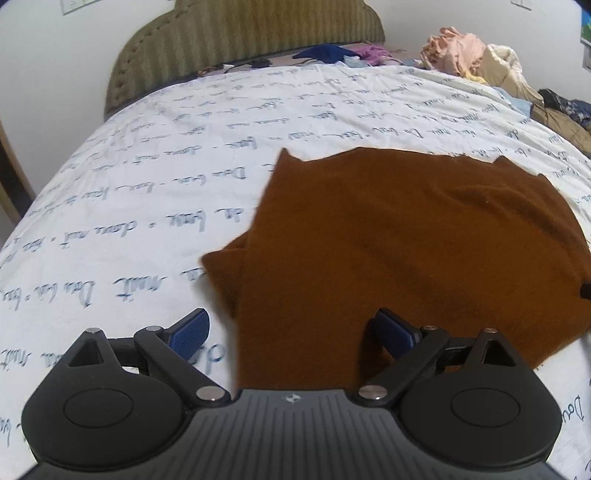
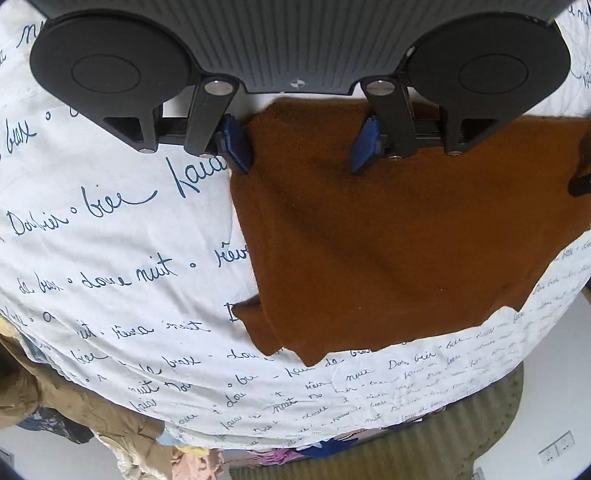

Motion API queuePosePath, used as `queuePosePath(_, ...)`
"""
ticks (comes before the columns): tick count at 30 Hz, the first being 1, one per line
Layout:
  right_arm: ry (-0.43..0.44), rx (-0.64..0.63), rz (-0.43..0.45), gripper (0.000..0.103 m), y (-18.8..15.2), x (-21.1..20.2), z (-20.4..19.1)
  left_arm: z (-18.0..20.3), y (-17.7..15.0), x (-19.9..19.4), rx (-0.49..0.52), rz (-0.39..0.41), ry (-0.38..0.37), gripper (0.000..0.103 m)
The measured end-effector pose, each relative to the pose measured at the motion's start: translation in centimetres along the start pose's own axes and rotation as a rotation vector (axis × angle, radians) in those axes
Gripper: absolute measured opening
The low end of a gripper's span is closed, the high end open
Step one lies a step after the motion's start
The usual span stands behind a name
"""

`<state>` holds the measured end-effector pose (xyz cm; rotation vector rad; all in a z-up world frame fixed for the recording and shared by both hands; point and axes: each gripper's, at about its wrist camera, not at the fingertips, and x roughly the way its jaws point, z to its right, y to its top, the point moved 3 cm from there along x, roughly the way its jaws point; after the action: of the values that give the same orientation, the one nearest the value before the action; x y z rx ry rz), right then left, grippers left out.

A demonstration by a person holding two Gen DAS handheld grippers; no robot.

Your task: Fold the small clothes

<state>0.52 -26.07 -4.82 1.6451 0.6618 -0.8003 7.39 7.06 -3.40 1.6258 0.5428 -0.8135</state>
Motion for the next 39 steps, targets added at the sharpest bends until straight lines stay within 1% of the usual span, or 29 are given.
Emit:
queuePosePath(2,0.002,-0.007,-0.009,0.058,-0.2,0.0,0.0,0.6,0.0,0.8,0.018,-0.019,0.016,0.097)
queuePosePath(4,0.006,-0.009,-0.010,0.058,-0.6,-0.2,0.1,0.8,-0.4,1.4,0.019,-0.037,0.013,0.097)
queuePosePath(6,0.005,-0.011,-0.012,0.058,-0.9,-0.5,0.0,0.4,-0.9,1.8,-0.011,-0.048,-0.005,0.097)
queuePosePath(9,-0.006,-0.031,-0.014,0.059,-1.3,-0.8,-0.3,-0.9,-1.6,2.1,-0.080,-0.073,-0.057,0.098)
queuePosePath(10,-0.010,-0.038,-0.014,0.059,-1.5,-0.9,-0.3,-1.1,-1.8,2.0,-0.094,-0.075,-0.064,0.098)
queuePosePath(11,-0.018,-0.046,-0.015,0.059,-1.6,-1.1,-0.4,-1.1,-2.0,1.8,-0.085,-0.072,-0.062,0.098)
queuePosePath(12,-0.030,-0.053,-0.020,0.065,-1.7,-1.2,-0.4,-1.0,-2.2,1.5,-0.079,-0.069,-0.055,0.098)
queuePosePath(13,-0.053,-0.050,-0.042,0.072,-1.8,-1.3,-0.3,-0.9,-2.4,1.3,-0.077,-0.065,-0.049,0.098)
queuePosePath(14,-0.061,-0.022,-0.051,0.075,-1.9,-1.3,0.2,-0.9,-2.6,1.1,-0.075,-0.062,-0.046,0.098)
queuePosePath(15,-0.035,-0.002,-0.032,0.073,-1.8,-1.8,0.6,-1.0,-2.6,0.8,-0.078,-0.062,-0.046,0.098)
queuePosePath(17,0.005,-0.008,0.030,0.065,-1.5,-3.6,0.7,-1.3,-2.5,0.1,-0.075,-0.062,-0.045,0.098)
queuePosePath(19,0.001,-0.051,0.099,0.065,-0.5,-5.3,0.1,-1.3,-2.0,-0.8,-0.051,-0.052,-0.036,0.097)
queuePosePath(21,0.018,-0.070,0.114,0.065,1.0,-5.6,-0.5,-1.4,-0.9,-2.0,-0.039,-0.007,-0.023,0.097)
queuePosePath(23,0.038,-0.065,0.119,0.065,2.6,-5.1,-1.0,-1.7,0.7,-2.4,-0.042,0.032,-0.001,0.097)
queuePosePath(25,0.059,-0.082,0.131,0.065,3.6,-4.7,-2.2,-2.5,2.0,-2.3,-0.061,0.048,0.021,0.097)
queuePosePath(26,0.082,-0.095,0.135,0.065,3.7,-4.6,-3.1,-3.1,2.5,-2.3,-0.073,0.058,0.019,0.097)
queuePosePath(27,0.119,-0.116,0.138,0.065,3.6,-4.6,-4.2,-3.8,3.0,-2.2,-0.088,0.064,0.018,0.097)
queuePosePath(29,0.196,-0.177,0.134,0.065,2.8,-4.7,-6.7,-5.6,3.8,-1.7,-0.116,0.068,0.039,0.097)
queuePosePath(32,0.268,-0.261,0.113,0.065,0.8,-4.3,-10.6,-8.0,4.7,-0.6,-0.153,0.054,0.044,0.097)
queuePosePath(35,0.327,-0.344,0.121,0.066,-1.3,-4.5,-14.6,-9.8,5.2,0.7,-0.198,0.054,0.032,0.097)
queuePosePath(37,0.360,-0.413,0.134,0.065,-2.8,-4.9,-17.0,-10.2,5.8,1.9,-0.192,0.045,0.018,0.097)
queuePosePath(39,0.377,-0.500,0.138,0.065,-4.3,-5.2,-19.8,-10.1,6.4,3.5,-0.176,0.017,-0.005,0.097)
